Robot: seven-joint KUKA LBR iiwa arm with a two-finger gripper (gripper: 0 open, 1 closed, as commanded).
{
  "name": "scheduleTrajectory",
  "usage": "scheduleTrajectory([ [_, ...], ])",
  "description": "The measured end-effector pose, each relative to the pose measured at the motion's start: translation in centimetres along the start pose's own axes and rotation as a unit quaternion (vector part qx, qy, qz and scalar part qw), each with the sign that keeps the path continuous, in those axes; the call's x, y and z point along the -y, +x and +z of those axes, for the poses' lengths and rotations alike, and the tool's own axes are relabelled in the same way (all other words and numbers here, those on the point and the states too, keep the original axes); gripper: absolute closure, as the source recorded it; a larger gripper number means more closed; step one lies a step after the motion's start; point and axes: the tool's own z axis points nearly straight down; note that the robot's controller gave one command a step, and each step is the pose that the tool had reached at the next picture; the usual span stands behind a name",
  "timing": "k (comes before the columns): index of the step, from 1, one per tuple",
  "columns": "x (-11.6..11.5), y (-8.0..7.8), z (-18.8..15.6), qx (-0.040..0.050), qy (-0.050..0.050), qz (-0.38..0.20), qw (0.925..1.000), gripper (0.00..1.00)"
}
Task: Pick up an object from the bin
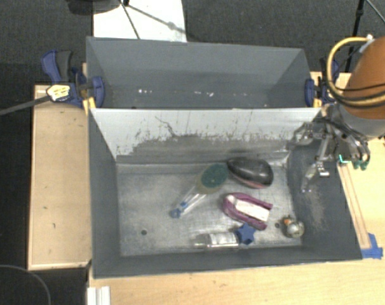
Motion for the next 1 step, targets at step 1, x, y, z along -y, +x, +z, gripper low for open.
scheduleTrajectory([
  [1, -4.75, -3.00, 9.88, 0.0007, -0.001, 0.082, 0.9966, 0.00],
])
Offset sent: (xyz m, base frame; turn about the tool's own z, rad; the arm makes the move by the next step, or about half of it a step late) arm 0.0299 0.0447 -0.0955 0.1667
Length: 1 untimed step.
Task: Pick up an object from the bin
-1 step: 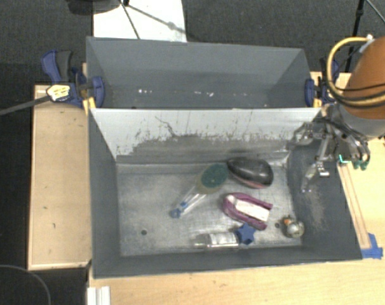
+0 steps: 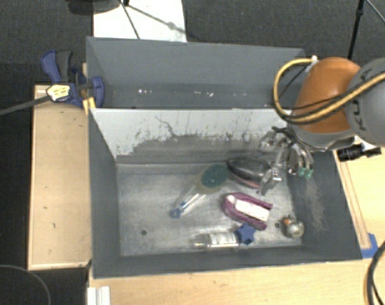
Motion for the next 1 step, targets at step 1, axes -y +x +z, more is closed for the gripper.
scheduleTrajectory([
  [1, -0.22, 1.39, 5.82, 0.0074, 0.000, 0.087, 0.9962, 0.00],
])
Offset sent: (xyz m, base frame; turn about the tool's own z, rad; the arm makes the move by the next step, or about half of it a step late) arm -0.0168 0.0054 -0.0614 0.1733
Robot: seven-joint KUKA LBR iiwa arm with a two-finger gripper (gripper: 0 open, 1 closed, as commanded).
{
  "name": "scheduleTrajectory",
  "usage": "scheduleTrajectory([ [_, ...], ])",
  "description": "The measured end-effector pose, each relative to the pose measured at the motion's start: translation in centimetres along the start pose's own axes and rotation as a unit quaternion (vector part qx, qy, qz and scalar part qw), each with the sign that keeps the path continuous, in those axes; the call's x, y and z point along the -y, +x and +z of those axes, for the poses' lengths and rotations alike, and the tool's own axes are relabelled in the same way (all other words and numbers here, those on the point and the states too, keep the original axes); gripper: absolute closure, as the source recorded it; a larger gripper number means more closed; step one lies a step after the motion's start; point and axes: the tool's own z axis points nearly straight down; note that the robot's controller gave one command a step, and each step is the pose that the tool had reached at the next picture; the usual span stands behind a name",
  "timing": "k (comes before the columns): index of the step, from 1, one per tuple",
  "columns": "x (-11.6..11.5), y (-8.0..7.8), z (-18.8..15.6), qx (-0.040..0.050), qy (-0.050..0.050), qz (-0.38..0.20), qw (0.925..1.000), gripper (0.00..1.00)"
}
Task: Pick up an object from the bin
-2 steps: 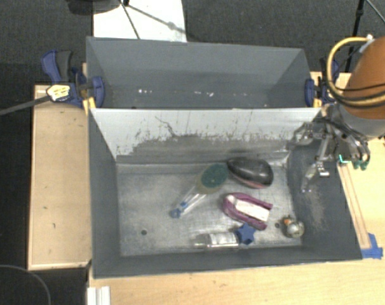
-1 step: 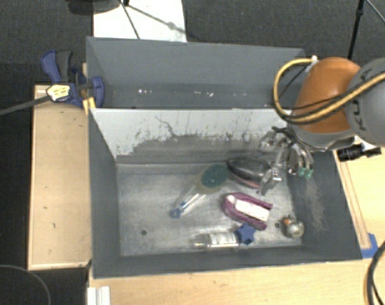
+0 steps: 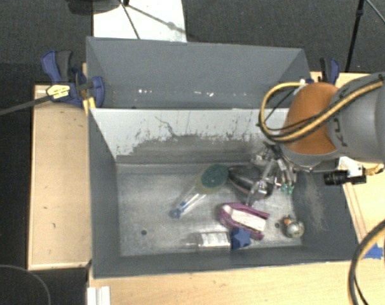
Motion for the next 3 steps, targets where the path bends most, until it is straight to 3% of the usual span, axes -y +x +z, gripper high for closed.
scheduleTrajectory([
  [1, 0.0, -0.1, -0.1, 0.0018, 0.000, -0.003, 1.0000, 1.00],
  [2, -0.2, 0.3, -14.7, -0.0010, 0.000, 0.009, 1.0000, 1.00],
  [3, -0.2, 0.4, -14.3, -0.0044, 0.001, 0.009, 1.0000, 0.00],
])
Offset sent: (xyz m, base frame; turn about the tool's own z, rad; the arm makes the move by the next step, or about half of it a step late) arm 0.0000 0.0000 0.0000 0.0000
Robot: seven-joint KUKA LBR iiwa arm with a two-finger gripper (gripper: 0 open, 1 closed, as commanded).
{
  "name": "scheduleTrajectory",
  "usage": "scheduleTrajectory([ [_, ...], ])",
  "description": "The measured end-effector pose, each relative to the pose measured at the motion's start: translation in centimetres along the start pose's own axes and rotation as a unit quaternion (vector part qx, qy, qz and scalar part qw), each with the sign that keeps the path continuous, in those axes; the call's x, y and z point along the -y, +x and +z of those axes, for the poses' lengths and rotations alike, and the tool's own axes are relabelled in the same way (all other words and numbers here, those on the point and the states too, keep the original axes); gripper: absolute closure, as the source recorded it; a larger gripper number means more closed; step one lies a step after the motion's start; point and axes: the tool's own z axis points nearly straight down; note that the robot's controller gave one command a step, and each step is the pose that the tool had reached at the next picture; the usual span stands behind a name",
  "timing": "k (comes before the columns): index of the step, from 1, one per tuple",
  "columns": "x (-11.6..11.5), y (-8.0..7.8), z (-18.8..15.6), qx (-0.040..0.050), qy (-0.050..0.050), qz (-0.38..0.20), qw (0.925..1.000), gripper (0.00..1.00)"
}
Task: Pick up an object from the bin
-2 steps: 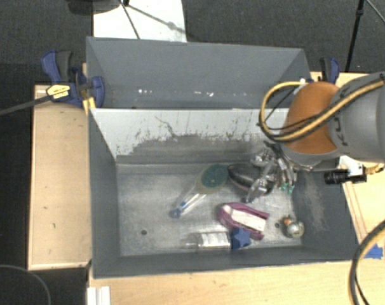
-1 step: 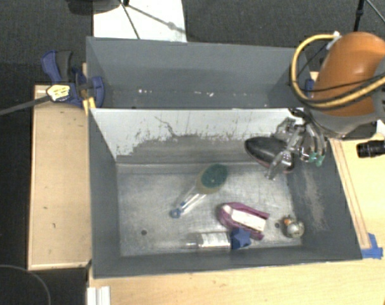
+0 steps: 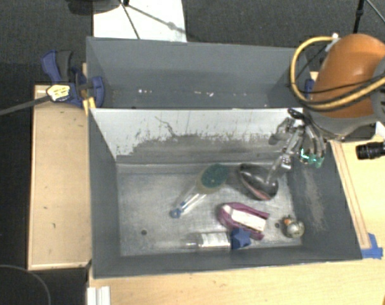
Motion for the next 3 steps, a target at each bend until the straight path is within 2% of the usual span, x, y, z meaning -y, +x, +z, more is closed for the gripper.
scheduleTrajectory([
  [1, 6.9, 5.1, 14.6, 0.0027, 0.000, -0.039, 0.9992, 0.00],
  [2, 11.1, 4.9, 14.3, 0.0011, -0.006, -0.013, 0.9999, 0.00],
  [3, 11.4, 5.1, 14.3, 0.0018, -0.006, 0.009, 0.9999, 0.00],
])
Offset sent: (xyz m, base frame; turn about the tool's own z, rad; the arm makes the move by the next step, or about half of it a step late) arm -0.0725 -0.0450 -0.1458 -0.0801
